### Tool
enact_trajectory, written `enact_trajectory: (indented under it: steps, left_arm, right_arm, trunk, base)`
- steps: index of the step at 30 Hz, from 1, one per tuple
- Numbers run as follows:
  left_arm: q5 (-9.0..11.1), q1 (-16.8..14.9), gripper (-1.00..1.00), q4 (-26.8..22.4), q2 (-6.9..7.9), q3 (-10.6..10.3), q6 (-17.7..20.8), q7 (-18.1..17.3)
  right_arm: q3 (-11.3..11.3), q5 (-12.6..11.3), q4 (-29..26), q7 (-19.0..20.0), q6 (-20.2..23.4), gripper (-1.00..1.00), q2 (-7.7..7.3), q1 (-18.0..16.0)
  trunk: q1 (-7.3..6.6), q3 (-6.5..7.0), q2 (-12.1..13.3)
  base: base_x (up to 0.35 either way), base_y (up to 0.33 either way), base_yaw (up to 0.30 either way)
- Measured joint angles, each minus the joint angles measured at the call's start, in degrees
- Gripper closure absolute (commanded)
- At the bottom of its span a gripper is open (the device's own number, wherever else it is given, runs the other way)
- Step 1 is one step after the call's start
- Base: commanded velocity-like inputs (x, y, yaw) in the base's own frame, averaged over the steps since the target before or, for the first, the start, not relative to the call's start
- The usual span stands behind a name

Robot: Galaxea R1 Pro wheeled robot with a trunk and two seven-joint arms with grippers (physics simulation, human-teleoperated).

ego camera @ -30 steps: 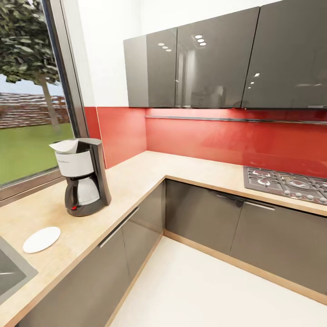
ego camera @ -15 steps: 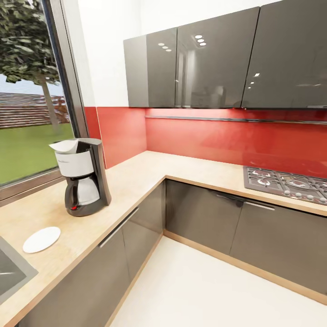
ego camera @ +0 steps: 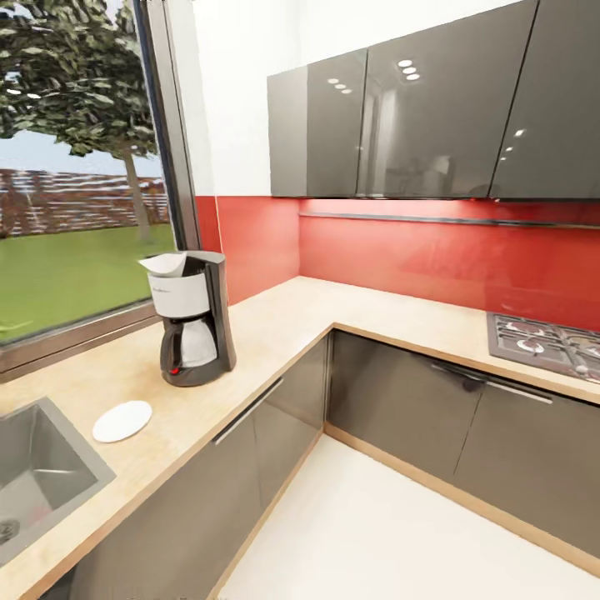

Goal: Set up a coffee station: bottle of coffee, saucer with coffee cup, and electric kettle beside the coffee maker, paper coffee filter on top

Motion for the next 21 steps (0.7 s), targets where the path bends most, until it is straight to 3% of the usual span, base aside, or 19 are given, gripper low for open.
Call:
enact_trajectory:
  steps: [4,12,17,21]
  left_arm:
    - [0.0,1.9,-1.00,0.0,0.78,4.8,0.1,0.1]
    - [0.1,4.7,-1.00,0.0,1.10,7.4,0.1,0.5]
    - [0.5,6.5,-1.00,0.0,1.56,11.2,0.1,0.5]
    - [0.6,6.8,-1.00,0.0,1.74,12.8,0.1,0.5]
  right_arm:
    - [0.0,0.0,0.0,-0.1,0.0,-1.00,0.00,0.0]
    - [0.0,0.1,0.0,0.0,0.0,-1.00,-0.02,0.0]
    - [0.0,0.1,0.0,0.0,0.0,-1.00,0.00,0.0]
    - [0.0,0.0,0.0,-0.1,0.0,-1.00,0.00,0.0]
  trunk:
    - [0.00,0.00,0.0]
    - [0.00,0.00,0.0]
    - [0.00,0.00,0.0]
    - [0.00,0.00,0.0]
  base:
    - [0.000,0.000,0.268]
    - [0.000,0.000,0.087]
    - [0.000,0.000,0.087]
    - [0.000,0.000,0.215]
